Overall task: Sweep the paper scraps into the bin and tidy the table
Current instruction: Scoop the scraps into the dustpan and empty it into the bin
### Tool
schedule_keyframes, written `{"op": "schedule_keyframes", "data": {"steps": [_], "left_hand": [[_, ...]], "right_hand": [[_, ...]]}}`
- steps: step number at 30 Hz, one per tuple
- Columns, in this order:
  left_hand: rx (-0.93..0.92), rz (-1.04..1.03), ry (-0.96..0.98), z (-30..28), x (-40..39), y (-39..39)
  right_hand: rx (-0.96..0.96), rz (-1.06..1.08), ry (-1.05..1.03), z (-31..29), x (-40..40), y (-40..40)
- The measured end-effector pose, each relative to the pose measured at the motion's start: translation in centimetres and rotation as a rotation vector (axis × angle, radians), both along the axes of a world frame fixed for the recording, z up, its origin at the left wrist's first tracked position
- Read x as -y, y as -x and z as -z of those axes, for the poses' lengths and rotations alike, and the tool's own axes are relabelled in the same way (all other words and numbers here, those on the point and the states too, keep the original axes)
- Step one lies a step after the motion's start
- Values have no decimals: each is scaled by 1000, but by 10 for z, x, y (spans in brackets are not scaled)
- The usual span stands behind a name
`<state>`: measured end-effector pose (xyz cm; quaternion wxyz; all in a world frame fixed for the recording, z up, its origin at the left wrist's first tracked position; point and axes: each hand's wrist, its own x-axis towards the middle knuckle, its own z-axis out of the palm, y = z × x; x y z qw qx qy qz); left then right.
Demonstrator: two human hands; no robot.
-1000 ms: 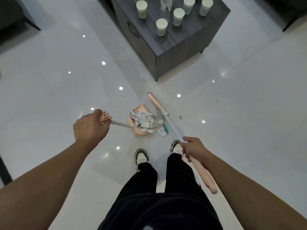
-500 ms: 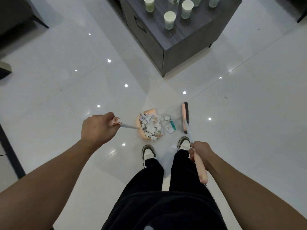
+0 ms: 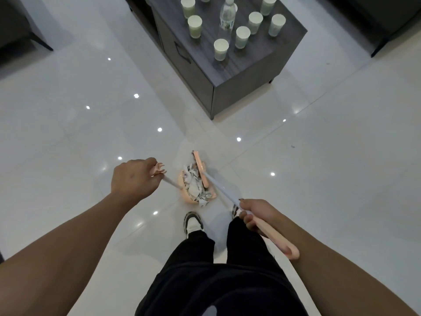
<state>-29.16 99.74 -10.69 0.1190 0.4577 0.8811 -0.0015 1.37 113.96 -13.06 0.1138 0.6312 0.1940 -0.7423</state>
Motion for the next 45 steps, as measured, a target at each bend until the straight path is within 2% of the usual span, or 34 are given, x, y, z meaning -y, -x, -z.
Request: {"op": "schedule_keyframes", "data": {"steps": [6, 12, 17, 23, 29, 34, 39, 45], "left_hand": [[31, -21, -31, -19, -34, -1], [35, 65, -67, -33, -107, -23], [-20, 169, -94, -35, -191, -58], [13, 117, -71, -20, -300, -118], [-27, 111, -27, -11, -384, -176], [-49, 103, 39, 1, -418, -207], [-104, 138, -36, 7, -426, -209], [-67, 113, -35, 9, -427, -215]], "right_hand": [[37, 124, -101, -22, -15, -34], [143, 259, -238, -25, -50, -76], [248, 306, -359, -19, -130, -127], [342, 270, -423, -1, -242, -199], [351, 237, -379, 12, -337, -250], [340, 142, -391, 48, -389, -253], [266, -27, -331, 78, -380, -227], [87, -64, -129, 54, -362, -201]]}}
